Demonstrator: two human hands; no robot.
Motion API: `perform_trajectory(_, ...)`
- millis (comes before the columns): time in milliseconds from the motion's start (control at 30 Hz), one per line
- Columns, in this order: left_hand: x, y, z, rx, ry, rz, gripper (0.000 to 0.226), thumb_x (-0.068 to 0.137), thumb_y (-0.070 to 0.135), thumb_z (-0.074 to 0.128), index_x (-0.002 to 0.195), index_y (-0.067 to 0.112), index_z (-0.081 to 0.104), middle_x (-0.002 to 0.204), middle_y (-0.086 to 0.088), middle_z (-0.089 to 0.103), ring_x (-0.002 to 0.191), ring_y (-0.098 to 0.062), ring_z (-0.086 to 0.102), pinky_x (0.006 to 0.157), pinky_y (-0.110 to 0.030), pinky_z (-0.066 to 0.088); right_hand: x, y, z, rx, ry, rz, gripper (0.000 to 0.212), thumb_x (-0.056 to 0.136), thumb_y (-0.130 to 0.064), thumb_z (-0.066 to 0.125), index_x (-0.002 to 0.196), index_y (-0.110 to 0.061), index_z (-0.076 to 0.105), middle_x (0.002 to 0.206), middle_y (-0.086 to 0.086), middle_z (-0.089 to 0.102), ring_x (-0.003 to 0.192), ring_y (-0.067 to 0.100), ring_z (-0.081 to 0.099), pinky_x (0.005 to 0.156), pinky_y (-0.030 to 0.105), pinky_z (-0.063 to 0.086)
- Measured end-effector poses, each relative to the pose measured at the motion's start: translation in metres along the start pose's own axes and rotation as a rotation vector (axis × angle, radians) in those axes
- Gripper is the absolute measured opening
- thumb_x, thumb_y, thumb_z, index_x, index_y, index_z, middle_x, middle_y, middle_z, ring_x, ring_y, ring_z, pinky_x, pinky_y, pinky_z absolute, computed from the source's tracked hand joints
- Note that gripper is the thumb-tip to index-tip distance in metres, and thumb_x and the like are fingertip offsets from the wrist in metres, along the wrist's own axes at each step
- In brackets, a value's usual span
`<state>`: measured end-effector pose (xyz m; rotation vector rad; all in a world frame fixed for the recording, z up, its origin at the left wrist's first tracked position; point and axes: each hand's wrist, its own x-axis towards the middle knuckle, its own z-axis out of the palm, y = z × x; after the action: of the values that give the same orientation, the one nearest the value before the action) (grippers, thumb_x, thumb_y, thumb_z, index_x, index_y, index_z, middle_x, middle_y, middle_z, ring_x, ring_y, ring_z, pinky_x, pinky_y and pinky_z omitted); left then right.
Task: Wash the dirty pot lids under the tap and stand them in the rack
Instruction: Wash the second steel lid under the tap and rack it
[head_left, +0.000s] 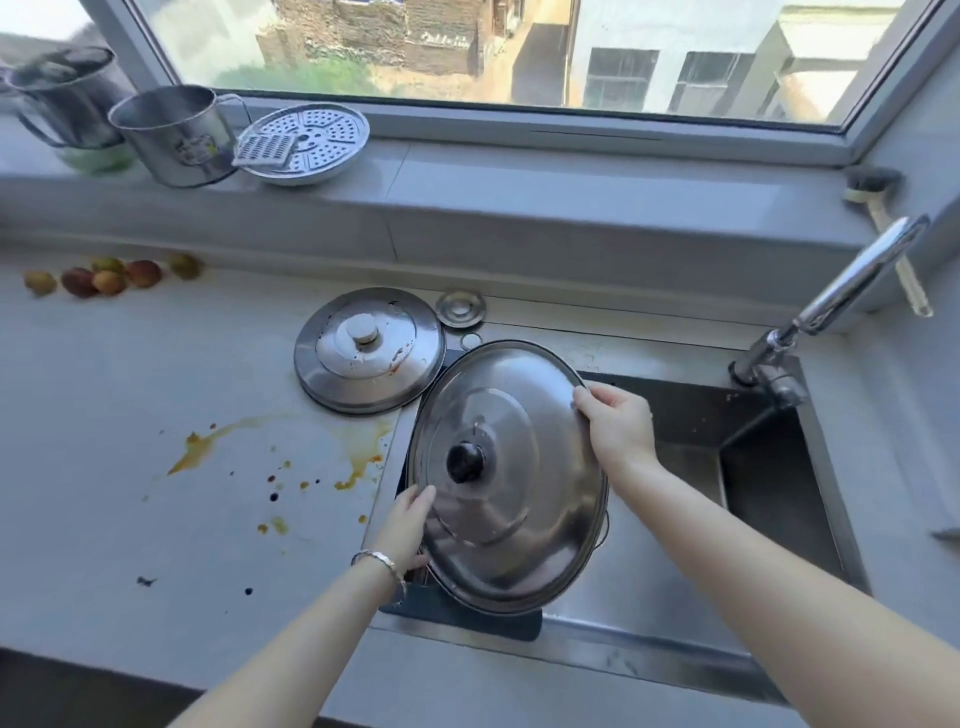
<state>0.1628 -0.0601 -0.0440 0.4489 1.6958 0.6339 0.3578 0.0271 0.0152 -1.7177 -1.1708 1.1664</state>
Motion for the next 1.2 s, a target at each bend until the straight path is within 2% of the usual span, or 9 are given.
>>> perform_trajectory(267,0.013,-0.013,-0.002,0.128,-0.022,-0.001,0.044,0.096,0.031,0.042,0.138,0.020,0.034,0.144,-0.004,0.036,0.130,-0.029,0.038,0.094,-0.047,0.045,0.006,0.031,-0.010,-0.230,0.007,0.098,0.016,0.089,-0.013,0.044,0.083,-0.015,0.059,0.072,-0.001,0.057,0.071,0.021,0.051,0.062,0.029,0.036)
perform_trajectory(367,0.016,-0.014,-0.002,0.189,-0.015,0.038,0.040,0.097,0.026,0.042,0.135,0.015,0.038,0.127,-0.007,0.045,0.106,-0.023,0.052,0.083,-0.040,0.045,0.004,0.034,-0.013,-0.316,-0.014,0.145,0.014,0.088,-0.016,0.045,0.095,-0.015,0.057,0.087,0.002,0.061,0.086,0.024,0.055,0.070,0.029,0.038)
perform_trajectory(433,0.022,-0.013,-0.006,0.247,0.005,0.060,0.038,0.096,0.025,0.042,0.132,0.011,0.041,0.109,-0.005,0.051,0.077,-0.014,0.050,0.072,-0.033,0.045,0.004,0.032,-0.013,-0.357,-0.067,0.205,0.022,0.086,-0.022,0.049,0.107,-0.017,0.054,0.094,0.000,0.060,0.090,0.022,0.054,0.073,0.029,0.039)
perform_trajectory(567,0.036,-0.006,-0.021,0.501,0.021,0.097,0.032,0.094,0.028,0.046,0.120,0.010,0.051,0.100,-0.005,0.055,0.087,-0.019,0.050,0.086,-0.033,0.045,0.008,0.025,-0.012,-0.463,-0.157,0.271,0.059,0.085,-0.028,0.054,0.137,-0.013,0.031,0.111,0.005,0.052,0.104,0.023,0.049,0.079,0.026,0.035)
perform_trajectory(700,0.049,0.018,-0.036,0.731,-0.011,0.134,0.011,0.092,0.025,0.045,0.093,0.016,0.051,0.072,0.003,0.048,0.064,-0.012,0.045,0.063,-0.026,0.038,0.015,0.014,-0.008,-0.568,-0.089,0.211,0.074,0.083,-0.033,0.054,0.145,-0.014,0.018,0.140,0.013,0.035,0.127,0.029,0.037,0.098,0.037,0.034)
perform_trajectory(900,0.090,0.082,-0.057,0.674,0.103,0.164,0.019,0.085,0.016,0.045,0.067,0.015,0.050,0.075,-0.013,0.063,0.070,-0.028,0.062,0.049,-0.023,0.033,0.026,-0.018,0.010,-0.738,-0.096,-0.058,0.059,0.087,-0.025,0.051,0.141,-0.017,0.029,0.137,0.010,0.032,0.131,0.027,0.023,0.103,0.037,0.028)
perform_trajectory(1000,0.106,0.122,-0.065,0.758,0.178,0.268,0.015,0.084,0.016,0.044,0.077,0.013,0.057,0.087,-0.014,0.068,0.081,-0.029,0.065,0.063,-0.028,0.043,0.032,-0.026,0.022,-0.736,-0.138,-0.128,0.051,0.088,-0.024,0.051,0.137,-0.019,0.036,0.135,0.006,0.034,0.131,0.022,0.022,0.103,0.035,0.028)
perform_trajectory(1067,0.122,0.144,-0.071,0.836,0.297,0.333,0.022,0.087,0.016,0.047,0.105,0.012,0.058,0.106,-0.014,0.061,0.099,-0.031,0.058,0.079,-0.031,0.042,0.035,-0.025,0.032,-0.755,-0.172,-0.179,0.047,0.088,-0.023,0.052,0.134,-0.018,0.041,0.134,0.005,0.035,0.130,0.021,0.022,0.105,0.034,0.027)
perform_trajectory(1200,0.159,0.167,-0.082,1.004,0.432,0.415,0.052,0.088,0.023,0.048,0.138,0.017,0.033,0.144,-0.014,0.029,0.120,-0.037,0.047,0.096,-0.040,0.041,0.038,-0.019,0.047,-0.713,-0.225,-0.210,0.037,0.088,-0.021,0.053,0.125,-0.019,0.050,0.129,0.002,0.040,0.128,0.016,0.025,0.101,0.029,0.028)
